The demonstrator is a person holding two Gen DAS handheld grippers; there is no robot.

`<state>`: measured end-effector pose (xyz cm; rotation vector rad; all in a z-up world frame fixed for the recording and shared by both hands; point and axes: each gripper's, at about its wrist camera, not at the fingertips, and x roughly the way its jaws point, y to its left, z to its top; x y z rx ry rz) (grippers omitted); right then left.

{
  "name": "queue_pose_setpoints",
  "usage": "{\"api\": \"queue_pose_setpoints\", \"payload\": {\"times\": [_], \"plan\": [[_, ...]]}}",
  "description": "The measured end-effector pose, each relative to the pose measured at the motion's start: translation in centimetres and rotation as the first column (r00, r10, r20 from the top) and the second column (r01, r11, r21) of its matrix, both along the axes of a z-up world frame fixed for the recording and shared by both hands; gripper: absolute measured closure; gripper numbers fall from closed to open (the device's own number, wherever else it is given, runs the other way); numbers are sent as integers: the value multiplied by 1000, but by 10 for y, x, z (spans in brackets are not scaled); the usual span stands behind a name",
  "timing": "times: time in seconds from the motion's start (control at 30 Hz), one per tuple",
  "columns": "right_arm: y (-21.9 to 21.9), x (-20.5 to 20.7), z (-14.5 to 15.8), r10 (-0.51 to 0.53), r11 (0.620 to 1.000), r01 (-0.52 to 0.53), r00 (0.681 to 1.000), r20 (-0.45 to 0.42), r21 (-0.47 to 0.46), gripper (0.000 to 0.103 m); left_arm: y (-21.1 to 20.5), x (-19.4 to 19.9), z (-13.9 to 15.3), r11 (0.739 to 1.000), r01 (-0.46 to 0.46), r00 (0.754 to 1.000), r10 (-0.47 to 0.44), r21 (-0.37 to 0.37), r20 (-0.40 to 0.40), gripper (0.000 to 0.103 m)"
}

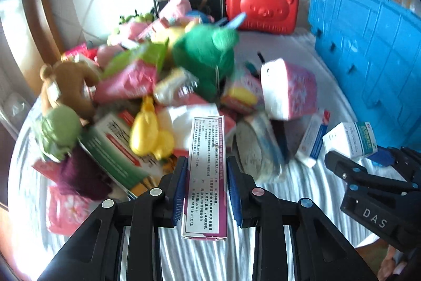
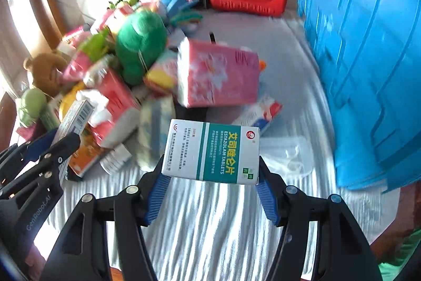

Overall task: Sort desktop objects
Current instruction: 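Carry both medicine boxes over the blue crate with both tools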

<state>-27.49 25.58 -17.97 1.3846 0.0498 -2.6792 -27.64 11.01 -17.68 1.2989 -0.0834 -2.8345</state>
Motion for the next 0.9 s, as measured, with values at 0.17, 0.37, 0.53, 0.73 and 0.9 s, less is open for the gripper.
{"api": "queue_pose_setpoints", "payload": {"times": [0.17,0.37,0.53,0.73,0.9], "plan": [[-13,3,46,4,1000,-2,996,-94,19,42,-21,12,36,1000,14,998,-14,6,-54,75],[-21,10,108,-3,998,15,975,-221,53,42,-27,13,91,998,52,989,-46,39,-143,74],[-5,20,167,-29,995,61,939,-344,82,42,-8,6,142,993,112,964,-97,48,-247,75],[68,26,223,-134,978,192,878,-460,82,42,61,3,205,977,210,912,-180,43,-369,74],[165,31,242,-209,955,285,843,-496,82,42,160,-3,236,957,285,876,-241,45,-419,74]]}}
